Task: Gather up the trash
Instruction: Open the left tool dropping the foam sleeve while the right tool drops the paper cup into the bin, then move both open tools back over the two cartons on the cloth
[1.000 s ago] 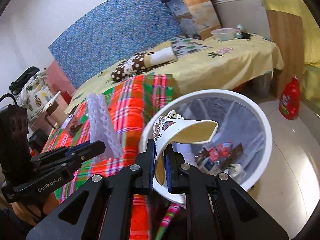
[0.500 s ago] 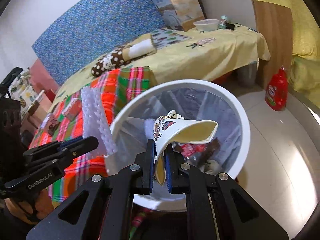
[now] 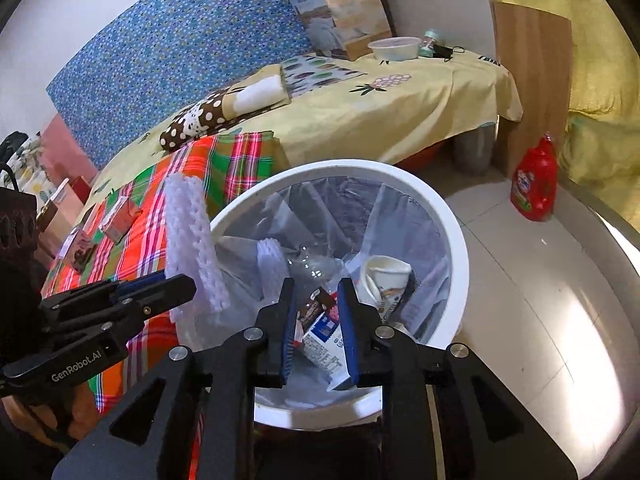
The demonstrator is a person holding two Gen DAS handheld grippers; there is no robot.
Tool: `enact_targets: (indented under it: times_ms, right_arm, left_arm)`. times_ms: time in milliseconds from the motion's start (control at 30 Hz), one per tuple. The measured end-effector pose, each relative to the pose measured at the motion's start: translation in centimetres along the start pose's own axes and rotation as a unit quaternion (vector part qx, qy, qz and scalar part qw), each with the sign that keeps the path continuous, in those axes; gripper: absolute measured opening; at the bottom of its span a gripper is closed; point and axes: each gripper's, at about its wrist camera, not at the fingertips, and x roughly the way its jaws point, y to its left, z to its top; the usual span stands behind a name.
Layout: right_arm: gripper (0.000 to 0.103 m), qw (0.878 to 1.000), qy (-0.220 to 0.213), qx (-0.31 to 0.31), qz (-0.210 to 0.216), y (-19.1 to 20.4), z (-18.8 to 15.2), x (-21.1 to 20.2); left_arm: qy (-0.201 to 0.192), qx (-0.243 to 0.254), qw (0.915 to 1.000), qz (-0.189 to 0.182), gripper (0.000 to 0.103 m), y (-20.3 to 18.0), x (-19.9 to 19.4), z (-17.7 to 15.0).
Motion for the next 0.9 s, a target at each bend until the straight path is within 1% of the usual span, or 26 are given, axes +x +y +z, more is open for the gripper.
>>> enact_targets:
  times_ms: [33, 100, 233, 467, 900]
  right_arm:
    - [0.023, 1.000, 0.000, 0.001, 0.000, 0.0, 0.1, 0.1]
    - [0.023, 1.000, -0.002, 0.002, 0.002, 0.0, 0.0, -0.1]
    - [0.023, 1.000, -0.004, 0.002, 0.006, 0.1, 0.1, -0.2]
    - [0.023, 1.000, -0.007, -0.006, 0.019, 1.0, 0.0, -0.5]
    - [0.023, 0.998, -0.015, -0.036, 0.048, 4.7, -0.7, -1.7]
  left_arm:
    - [-0.001, 0.001, 1.0000, 0.000, 0.032, 0.0, 0.0, 0.0]
    - [-0.003, 0.001, 1.0000, -0.005, 0.036, -0.1, -0.1, 0.0]
    - [-0.007, 0.006, 0.9999, -0.005, 0.036, -0.3, -0.3, 0.0]
    - [-0.012, -0.006, 0.9999, 0.001, 0.036, 0.1, -1.6, -0.6]
    - [-0.039, -0.043, 0.9974, 0.041, 0.036, 2.1, -6.5, -2.6]
